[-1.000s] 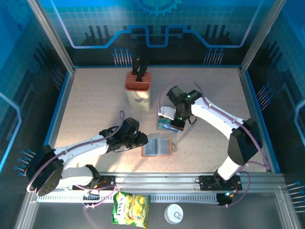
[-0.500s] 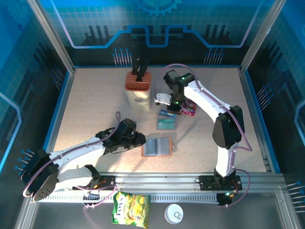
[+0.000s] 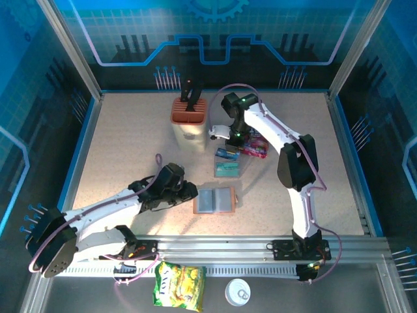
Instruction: Take the credit cards out of the card holder
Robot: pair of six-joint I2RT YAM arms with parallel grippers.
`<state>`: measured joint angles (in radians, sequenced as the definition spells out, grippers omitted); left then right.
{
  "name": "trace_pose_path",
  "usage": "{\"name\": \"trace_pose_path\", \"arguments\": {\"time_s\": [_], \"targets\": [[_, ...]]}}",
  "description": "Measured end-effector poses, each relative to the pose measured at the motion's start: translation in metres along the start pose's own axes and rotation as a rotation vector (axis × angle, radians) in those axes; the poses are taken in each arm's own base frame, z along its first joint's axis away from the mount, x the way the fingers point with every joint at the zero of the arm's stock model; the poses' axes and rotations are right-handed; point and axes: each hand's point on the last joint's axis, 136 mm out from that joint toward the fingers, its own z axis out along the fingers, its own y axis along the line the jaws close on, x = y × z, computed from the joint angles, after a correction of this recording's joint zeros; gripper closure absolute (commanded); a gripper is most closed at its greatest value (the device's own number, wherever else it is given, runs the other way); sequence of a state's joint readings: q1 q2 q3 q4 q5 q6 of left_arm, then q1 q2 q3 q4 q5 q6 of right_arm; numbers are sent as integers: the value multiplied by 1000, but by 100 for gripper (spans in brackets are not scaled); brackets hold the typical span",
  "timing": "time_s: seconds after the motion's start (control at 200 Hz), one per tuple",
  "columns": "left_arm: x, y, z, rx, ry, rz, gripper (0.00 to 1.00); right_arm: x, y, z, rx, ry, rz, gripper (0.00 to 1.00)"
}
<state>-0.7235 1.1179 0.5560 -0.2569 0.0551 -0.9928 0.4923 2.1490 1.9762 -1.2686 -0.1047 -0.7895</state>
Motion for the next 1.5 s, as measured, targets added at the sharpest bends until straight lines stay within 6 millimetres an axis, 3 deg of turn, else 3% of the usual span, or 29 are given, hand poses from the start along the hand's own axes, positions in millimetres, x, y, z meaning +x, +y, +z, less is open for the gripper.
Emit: {"name": "trace_pose_path", "arguments": {"time_s": [0.205,0.36,0.48,0.655,1.03,1.501], "targets": [[3,5,2,-11,6,-5,73,6,1,17,-51,29,1,100],[3,7,2,-13,7,-5,73,7,2,25,-71,39,6,87],[3,7,2,-13,7,-5,73,7,2,24,-74,36,9,84],[3,7,2,-13,7,-5,73,3,-4,19,-39,20,26,83],[2,6,4,-11,6,-5,73,-8,-31,-12,166,-59,93,84],[2,5,5,-10,6,-5,73,1,-38,20,187,-49,163,88]]}}
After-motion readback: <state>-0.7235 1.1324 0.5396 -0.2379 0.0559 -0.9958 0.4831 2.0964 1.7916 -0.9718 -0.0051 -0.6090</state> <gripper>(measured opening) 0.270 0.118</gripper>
